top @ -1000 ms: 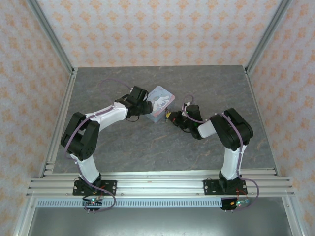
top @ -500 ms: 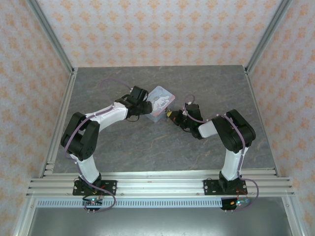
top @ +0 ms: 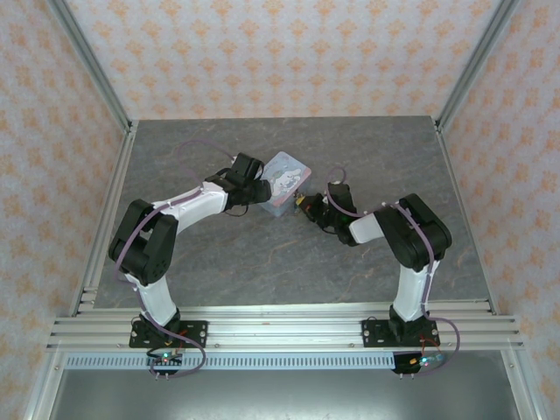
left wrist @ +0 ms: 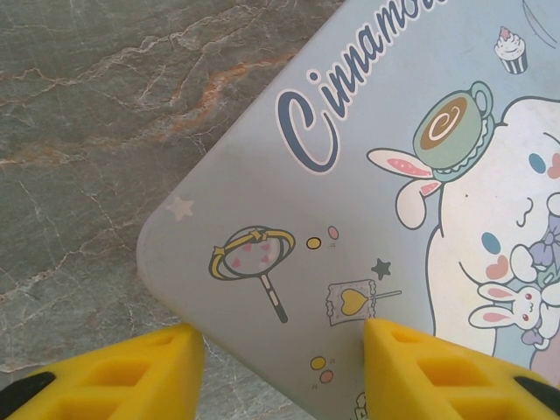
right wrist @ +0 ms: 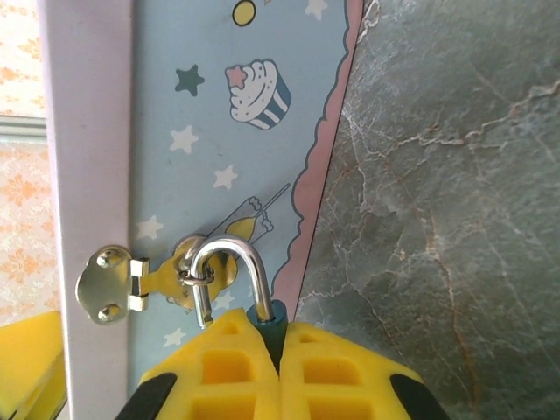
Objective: Unlock a padlock with a key
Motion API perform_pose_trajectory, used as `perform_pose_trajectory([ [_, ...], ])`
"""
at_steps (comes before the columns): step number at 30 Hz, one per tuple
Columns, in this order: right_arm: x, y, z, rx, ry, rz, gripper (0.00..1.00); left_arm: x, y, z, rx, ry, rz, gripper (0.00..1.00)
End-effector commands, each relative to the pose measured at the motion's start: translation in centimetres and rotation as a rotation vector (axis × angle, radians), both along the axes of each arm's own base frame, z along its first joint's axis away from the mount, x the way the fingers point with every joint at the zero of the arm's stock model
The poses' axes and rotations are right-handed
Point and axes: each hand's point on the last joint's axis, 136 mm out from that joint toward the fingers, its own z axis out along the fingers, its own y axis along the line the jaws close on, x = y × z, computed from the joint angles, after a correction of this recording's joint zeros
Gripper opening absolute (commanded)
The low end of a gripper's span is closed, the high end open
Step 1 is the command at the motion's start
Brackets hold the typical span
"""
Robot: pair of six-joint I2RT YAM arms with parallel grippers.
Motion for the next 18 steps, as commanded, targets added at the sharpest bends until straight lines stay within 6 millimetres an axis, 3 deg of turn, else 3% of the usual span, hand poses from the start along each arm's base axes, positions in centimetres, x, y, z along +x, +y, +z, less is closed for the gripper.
perform_pose_trajectory([
  [1, 2.2, -3.4, -1.8, -0.049, 0.032, -0.206, 0.00, -8.6, 6.1, -9.9, 0.289, 0.405, -0.002, 0.48],
  [11, 3.9, -3.7, -0.9, -0.007, 0.016, -0.307, 0.00, -8.7, 6.2, -10.2, 0.291, 0.411, 0.004, 0.48],
  [18, 5.2, -4.8, 0.2, -0.117, -0.011, -0.343, 0.00, -8.7, 6.2, -10.4, 0.293, 0.421, 0.003, 0.48],
])
